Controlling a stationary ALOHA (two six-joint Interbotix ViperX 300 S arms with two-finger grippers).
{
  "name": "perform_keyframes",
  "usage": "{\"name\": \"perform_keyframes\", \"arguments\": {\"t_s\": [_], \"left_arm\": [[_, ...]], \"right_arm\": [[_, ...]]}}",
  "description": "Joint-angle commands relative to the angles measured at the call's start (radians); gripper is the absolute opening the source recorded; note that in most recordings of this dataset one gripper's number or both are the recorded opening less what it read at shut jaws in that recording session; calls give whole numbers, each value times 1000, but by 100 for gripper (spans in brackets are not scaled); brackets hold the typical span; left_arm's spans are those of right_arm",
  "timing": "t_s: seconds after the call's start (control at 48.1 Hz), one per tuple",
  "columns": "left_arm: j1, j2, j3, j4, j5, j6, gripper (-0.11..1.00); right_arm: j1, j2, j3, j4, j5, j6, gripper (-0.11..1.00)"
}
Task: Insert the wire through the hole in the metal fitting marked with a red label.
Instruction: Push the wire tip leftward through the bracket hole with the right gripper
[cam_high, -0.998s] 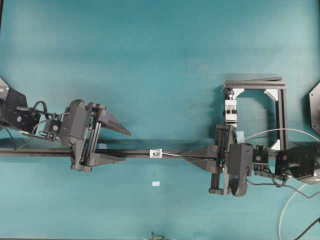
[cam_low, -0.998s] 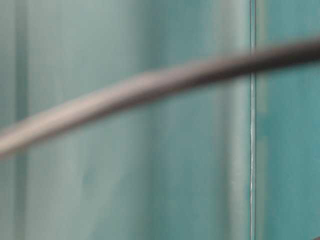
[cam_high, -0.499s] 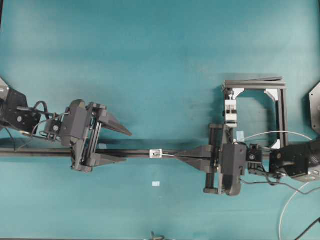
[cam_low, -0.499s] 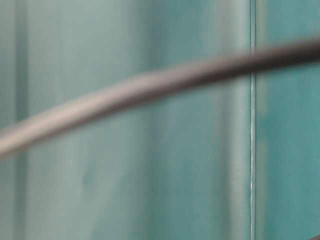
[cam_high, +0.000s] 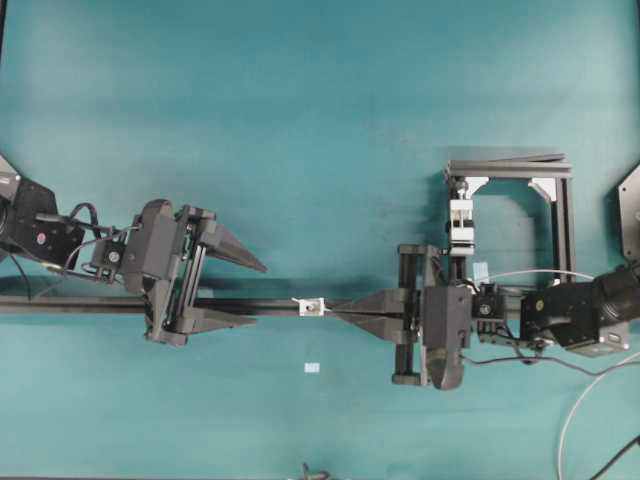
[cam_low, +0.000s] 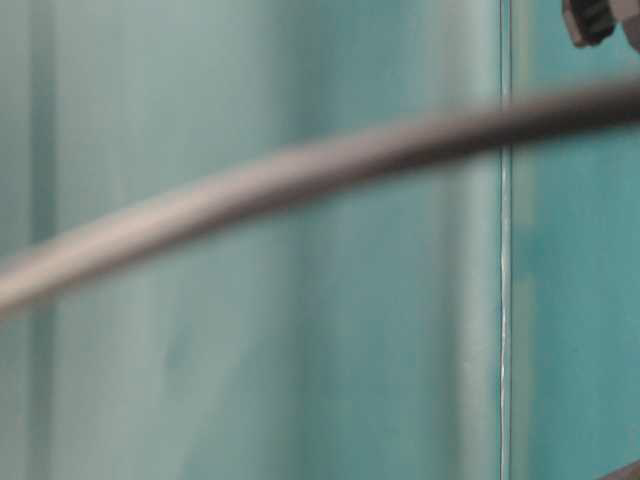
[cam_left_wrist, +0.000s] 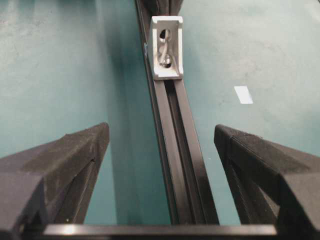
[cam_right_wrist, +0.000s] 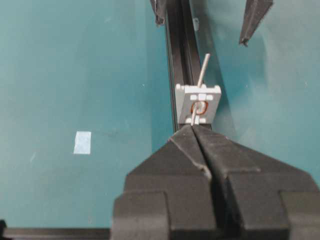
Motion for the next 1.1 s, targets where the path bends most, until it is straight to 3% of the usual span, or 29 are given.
{"name": "perform_keyframes", "arguments": {"t_s": [0.0,1.081], "left_arm": [[-6,-18,-14,2,-5,0,83],[-5,-18,-46,2,18,-2,80]], "right_arm": [[-5,-12,-20,-18,2,-2,-1],[-35,-12,-37,-64,9,-3,-1]]}}
